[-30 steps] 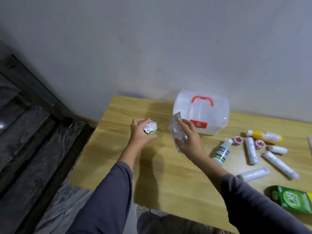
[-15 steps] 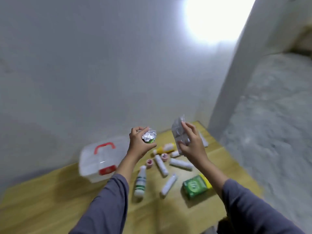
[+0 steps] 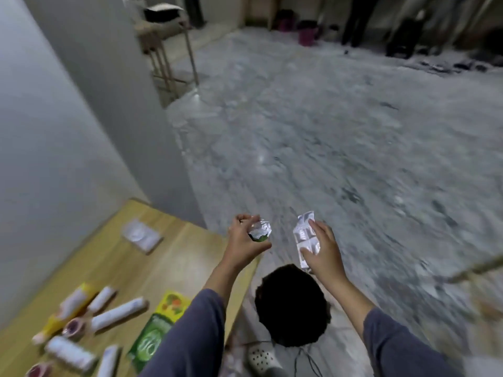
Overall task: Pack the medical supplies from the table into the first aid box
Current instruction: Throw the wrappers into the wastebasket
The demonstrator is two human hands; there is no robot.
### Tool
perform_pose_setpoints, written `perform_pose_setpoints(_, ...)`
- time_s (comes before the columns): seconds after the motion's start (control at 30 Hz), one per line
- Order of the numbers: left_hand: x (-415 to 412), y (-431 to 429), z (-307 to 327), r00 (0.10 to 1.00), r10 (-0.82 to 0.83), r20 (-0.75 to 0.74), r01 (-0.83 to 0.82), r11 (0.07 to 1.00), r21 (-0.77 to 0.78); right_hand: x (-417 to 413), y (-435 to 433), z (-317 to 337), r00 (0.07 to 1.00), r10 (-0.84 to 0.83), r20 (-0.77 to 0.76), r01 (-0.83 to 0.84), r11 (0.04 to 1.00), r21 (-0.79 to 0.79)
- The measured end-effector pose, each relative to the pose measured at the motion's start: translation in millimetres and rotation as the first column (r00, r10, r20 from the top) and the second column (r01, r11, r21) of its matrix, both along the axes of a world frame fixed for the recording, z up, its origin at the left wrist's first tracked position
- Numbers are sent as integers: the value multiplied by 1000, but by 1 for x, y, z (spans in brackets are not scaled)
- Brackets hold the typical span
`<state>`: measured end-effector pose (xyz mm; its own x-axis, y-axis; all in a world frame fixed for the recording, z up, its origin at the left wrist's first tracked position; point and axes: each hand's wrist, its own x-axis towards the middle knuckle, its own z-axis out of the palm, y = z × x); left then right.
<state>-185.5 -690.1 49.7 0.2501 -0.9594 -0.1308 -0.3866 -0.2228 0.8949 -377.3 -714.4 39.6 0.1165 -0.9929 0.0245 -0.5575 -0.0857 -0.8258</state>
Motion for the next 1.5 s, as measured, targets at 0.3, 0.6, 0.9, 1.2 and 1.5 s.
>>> perform_pose_setpoints(0.3,-129,-39,-127,959,-269,-88,283,920,273,-95,-6,-138,981,-155,-115,183,938,295)
perform_pose_setpoints(0.6,-131,-27,-312,967,-253,-6,208,782,587,-107,4,-310,985,-134,-109,171,844,509)
perform_pose_setpoints(0.9,-112,-31,-364,946,-321,42,216,722,657,-89,4,-362,994,-29,-108,88,800,594)
perform_pose_setpoints(1.2,-119,-40,-269,844,-531,74,385,695,607,-105,5,-274,972,21,-235,117,822,557)
perform_pose_setpoints(1.5,-100,-66,-95,727,-609,318,485,783,390,-92,-37,-105,948,83,-307,34,933,359)
